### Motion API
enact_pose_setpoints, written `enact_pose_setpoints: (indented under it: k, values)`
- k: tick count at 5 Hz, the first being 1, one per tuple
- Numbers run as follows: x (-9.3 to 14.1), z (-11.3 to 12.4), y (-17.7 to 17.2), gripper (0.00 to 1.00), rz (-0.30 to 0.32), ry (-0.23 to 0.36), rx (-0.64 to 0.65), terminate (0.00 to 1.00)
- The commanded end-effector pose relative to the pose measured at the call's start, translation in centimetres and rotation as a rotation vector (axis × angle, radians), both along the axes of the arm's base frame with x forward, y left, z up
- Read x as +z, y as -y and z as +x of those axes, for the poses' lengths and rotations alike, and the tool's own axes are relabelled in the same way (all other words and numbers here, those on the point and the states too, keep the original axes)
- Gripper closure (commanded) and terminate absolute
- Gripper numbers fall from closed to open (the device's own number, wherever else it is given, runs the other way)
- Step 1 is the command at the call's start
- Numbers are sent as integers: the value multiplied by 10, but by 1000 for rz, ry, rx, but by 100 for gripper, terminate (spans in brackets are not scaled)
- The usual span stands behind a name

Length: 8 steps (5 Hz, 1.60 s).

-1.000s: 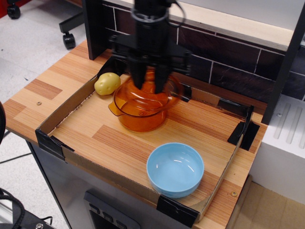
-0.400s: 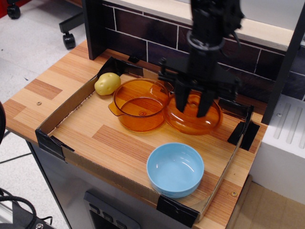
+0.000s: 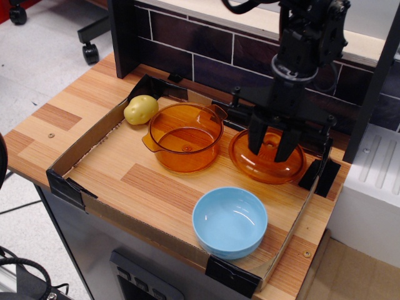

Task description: Take lid off pot

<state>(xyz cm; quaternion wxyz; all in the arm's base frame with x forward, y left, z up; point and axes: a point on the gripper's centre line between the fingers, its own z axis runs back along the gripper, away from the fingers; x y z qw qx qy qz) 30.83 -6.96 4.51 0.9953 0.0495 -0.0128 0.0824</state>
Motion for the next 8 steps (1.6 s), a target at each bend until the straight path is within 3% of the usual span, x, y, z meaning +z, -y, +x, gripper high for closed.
enact_pose_setpoints:
  k: [1,2,5,7,8]
  values:
    - [11,31,-1,100,-12,35,20,0]
    - [16,43,-7,0,-36,12,24,0]
    - [22,38,-11,0,-89,-1,-37,0]
    - [22,38,-11,0,-89,-1,-37,0]
    - [22,38,-11,0,-89,-1,-37,100]
